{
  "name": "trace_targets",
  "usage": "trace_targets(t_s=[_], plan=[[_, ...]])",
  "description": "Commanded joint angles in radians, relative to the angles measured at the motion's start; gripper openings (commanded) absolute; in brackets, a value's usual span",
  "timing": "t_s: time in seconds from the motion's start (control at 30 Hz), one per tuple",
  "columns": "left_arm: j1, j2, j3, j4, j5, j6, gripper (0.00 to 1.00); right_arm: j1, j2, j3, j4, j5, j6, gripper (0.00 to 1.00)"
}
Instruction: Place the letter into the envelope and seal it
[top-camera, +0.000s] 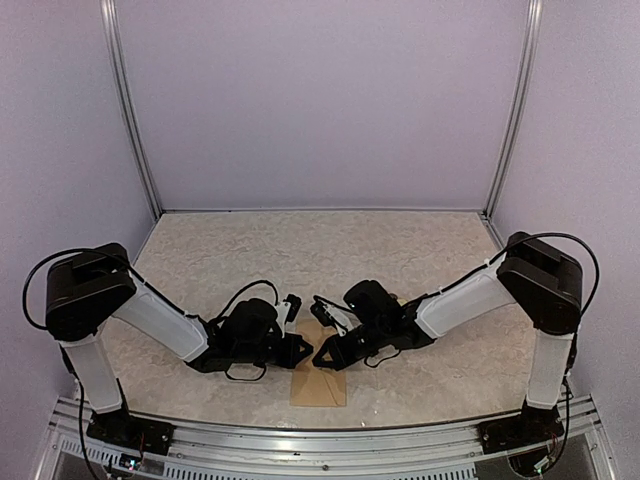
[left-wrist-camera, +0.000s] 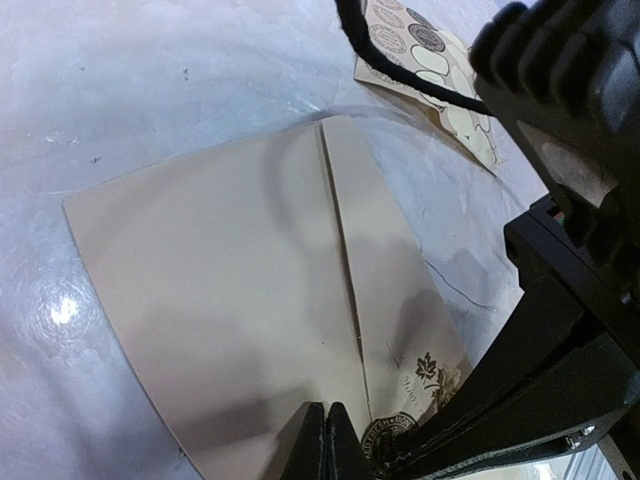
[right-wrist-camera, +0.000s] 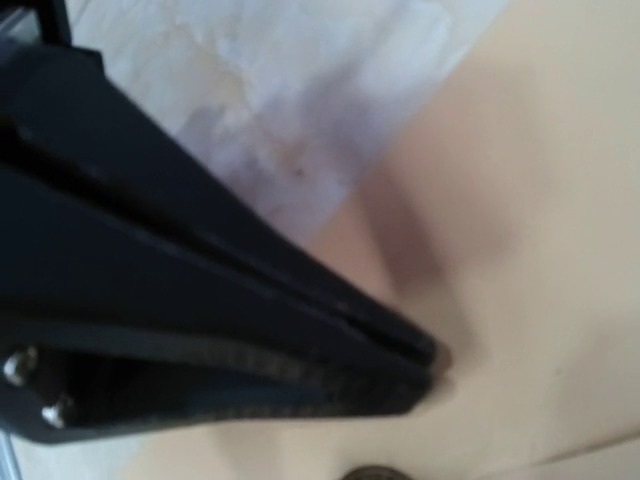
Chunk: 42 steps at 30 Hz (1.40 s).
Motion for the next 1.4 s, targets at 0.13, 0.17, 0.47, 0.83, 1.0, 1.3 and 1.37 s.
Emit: trace_targets(t_s=[0.13, 0.17, 0.47, 0.83, 1.0, 1.3, 1.37], plan=[[-0.005, -0.005, -0.018, -0.091, -0.022, 0.001, 0.0, 0.018, 0.002, -0.045, -0.082, -0.007, 0.02, 0.0], [-0.005, -0.006, -0.018, -0.091, -0.022, 0.001, 0.0, 0.018, 0.003, -0.049, -0.082, -0.006, 0.023, 0.0], [-0.003, -0.017, -0.019, -0.095, -0.025, 0.008, 0.0, 0.018, -0.058, -0.115, -0.052, -0.03, 0.058, 0.0], [-0.012, -0.023, -0.018, -0.086, -0.015, 0.018, 0.0, -0.019, -0.17, -0.121, 0.086, -0.035, 0.108, 0.0], [-0.014, -0.028, -0.016, -0.086, -0.02, 0.018, 0.0, -0.029, -0.094, -0.067, 0.087, -0.055, 0.107, 0.0], [-0.015, -0.025, -0.014, -0.085, -0.018, 0.019, 0.0, -0.03, 0.003, -0.004, 0.042, -0.037, 0.111, 0.0], [-0.015, -0.025, -0.014, -0.085, -0.018, 0.022, 0.0, -0.03, 0.022, 0.005, 0.028, -0.041, 0.114, 0.0]])
